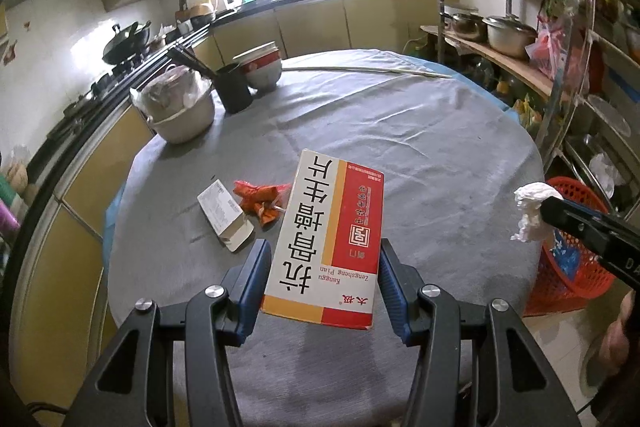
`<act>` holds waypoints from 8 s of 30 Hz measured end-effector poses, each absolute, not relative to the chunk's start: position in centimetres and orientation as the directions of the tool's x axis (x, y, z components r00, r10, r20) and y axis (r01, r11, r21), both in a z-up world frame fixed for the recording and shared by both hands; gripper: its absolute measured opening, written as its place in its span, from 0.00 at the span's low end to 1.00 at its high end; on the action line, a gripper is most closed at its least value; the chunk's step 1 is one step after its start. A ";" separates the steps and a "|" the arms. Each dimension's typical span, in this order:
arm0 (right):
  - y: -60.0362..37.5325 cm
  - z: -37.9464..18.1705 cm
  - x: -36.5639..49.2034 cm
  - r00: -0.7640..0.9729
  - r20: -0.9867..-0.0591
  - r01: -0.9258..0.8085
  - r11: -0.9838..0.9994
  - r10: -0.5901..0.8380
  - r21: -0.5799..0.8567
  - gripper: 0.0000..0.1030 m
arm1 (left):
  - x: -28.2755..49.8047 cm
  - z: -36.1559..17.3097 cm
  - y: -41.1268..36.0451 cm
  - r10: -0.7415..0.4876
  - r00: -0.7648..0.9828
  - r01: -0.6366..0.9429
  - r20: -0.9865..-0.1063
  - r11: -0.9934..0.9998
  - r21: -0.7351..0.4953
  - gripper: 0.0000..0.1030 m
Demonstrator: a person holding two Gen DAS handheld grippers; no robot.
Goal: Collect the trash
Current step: 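Carry the medicine box and tissue to the red basket and release both, then return both tools to the table toward the orange peel tray, then grasp the clear plastic tray with orange peel using the left tool, then tip the tray with the left tool to dump the orange peel onto the table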
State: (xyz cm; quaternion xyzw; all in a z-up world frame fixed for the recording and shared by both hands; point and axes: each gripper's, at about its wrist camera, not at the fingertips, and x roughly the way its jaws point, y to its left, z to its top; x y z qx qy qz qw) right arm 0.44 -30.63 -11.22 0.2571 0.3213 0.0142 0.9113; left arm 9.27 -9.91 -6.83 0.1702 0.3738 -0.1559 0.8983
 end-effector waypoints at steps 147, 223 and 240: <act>-19.3 -5.5 -6.0 0.804 -0.589 0.026 0.985 0.079 0.168 0.62 | 4.0 -8.7 2.5 0.089 0.745 -0.050 -0.661 0.996 0.078 0.60; -29.1 -16.0 8.3 0.655 -0.715 0.253 0.820 0.245 0.513 0.62 | 21.1 -13.6 -5.3 -0.358 0.582 0.435 -0.730 0.896 -0.093 0.74; -29.4 -15.7 7.8 0.674 -0.695 0.239 0.816 0.249 0.525 0.62 | 24.2 -18.4 -7.4 -0.377 0.452 0.529 -0.809 0.843 -0.098 0.49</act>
